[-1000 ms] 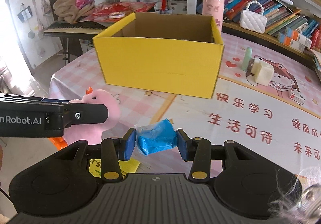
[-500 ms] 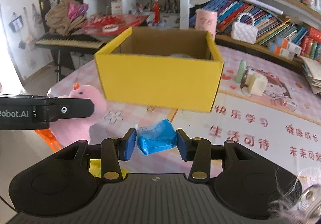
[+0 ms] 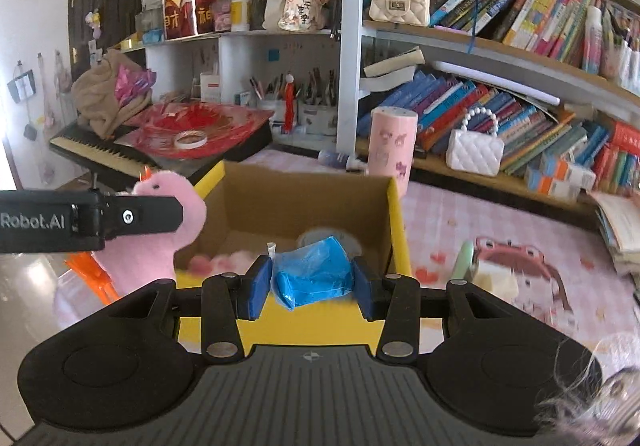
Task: Organize objects
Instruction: 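Carry the pink chick plush and blue packet over the yellow box, then open both tools to drop the plush and packet into the box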
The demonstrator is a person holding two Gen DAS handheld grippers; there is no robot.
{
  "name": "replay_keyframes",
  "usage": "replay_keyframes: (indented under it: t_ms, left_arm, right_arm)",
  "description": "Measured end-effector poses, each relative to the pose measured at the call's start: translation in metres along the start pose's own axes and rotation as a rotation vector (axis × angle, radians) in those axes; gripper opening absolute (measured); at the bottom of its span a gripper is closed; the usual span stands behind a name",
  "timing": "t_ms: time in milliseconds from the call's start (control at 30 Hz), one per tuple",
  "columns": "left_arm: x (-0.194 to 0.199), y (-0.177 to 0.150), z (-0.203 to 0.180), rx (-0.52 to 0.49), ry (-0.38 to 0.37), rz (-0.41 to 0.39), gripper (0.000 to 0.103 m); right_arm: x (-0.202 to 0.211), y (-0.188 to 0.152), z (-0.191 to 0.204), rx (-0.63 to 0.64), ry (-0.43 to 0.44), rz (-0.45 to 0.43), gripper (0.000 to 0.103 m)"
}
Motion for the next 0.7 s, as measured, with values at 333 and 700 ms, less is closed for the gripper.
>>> replay_keyframes:
  t_ms: [333, 700]
  left_arm:
    - [-0.085, 0.015, 0.001, 0.006, 0.107, 0.083, 0.054]
    - [-0.134, 0.005, 0.008, 0.04, 0.184, 0.169, 0.054]
  right_arm:
    - [-0.091, -0.001, -0.006, 0.113, 0.068, 0.186, 0.041]
    - [-0.125, -0.002, -0.015, 0.153, 0.156, 0.275, 0.041]
Point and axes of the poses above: each gripper's, at about its wrist camera, not at the fingertips, and x roughly against the way its jaws point, z to its left, y to its top, the point moved 2 cm from there along -x, roughly the way its jaws point, and after that the axes turned 2 degrees about -x, right-handed, at the moved point
